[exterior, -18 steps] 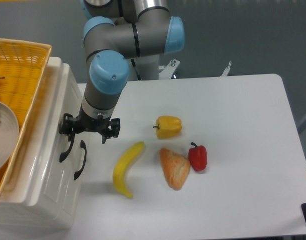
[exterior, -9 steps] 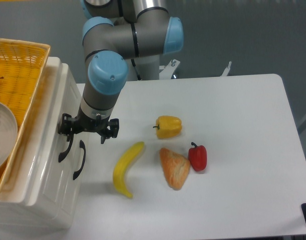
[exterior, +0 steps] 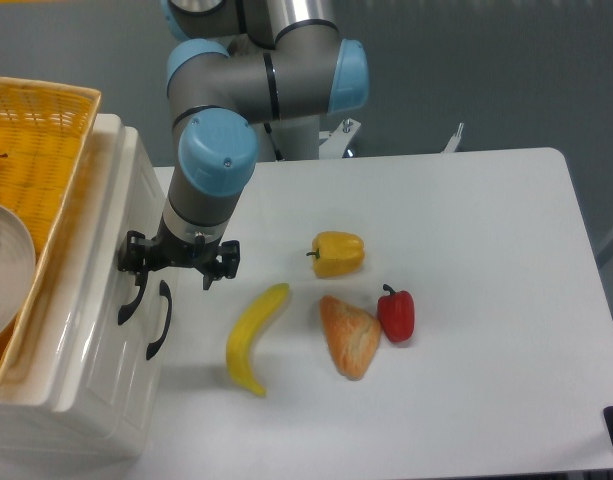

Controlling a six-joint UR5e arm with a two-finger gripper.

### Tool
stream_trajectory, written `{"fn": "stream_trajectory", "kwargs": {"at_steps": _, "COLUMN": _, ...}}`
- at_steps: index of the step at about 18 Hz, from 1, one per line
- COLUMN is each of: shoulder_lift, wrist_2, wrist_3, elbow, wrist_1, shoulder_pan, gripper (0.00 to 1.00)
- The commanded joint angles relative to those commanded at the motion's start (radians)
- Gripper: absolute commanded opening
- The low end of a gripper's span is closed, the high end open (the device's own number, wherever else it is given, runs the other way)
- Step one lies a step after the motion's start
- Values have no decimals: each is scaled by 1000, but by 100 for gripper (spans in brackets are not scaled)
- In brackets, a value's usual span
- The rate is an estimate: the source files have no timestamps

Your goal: Slide the top white drawer open

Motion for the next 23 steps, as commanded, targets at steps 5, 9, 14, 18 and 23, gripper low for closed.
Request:
{"fn": "stream_trajectory", "kwargs": {"at_steps": 5, "shoulder_lift": 0, "wrist_2": 3, "wrist_3": 6, "elbow": 0, "wrist_1": -2, "shoulder_pan": 6, "gripper": 100}}
{"fn": "stream_trajectory", "kwargs": {"at_steps": 9, "shoulder_lift": 2, "wrist_2": 6, "wrist_3": 9, "elbow": 0, "wrist_1": -12, "shoulder_pan": 21, "gripper": 100}}
{"fn": "stream_trajectory", "kwargs": {"at_steps": 14, "shoulder_lift": 5, "wrist_2": 8, "wrist_3": 11, "elbow": 2, "wrist_1": -14, "shoulder_pan": 52, "gripper": 100}}
{"fn": "stream_trajectory", "kwargs": {"at_steps": 18, "shoulder_lift": 8, "wrist_2": 9, "wrist_3": 40, "elbow": 2, "wrist_1": -23, "shoulder_pan": 80, "gripper": 100}}
{"fn": "stream_trajectory", "kwargs": {"at_steps": 23, "shoulder_lift": 9, "wrist_2": 34, "wrist_3": 81, "elbow": 2, "wrist_1": -37, "shoulder_pan": 115, "gripper": 100}}
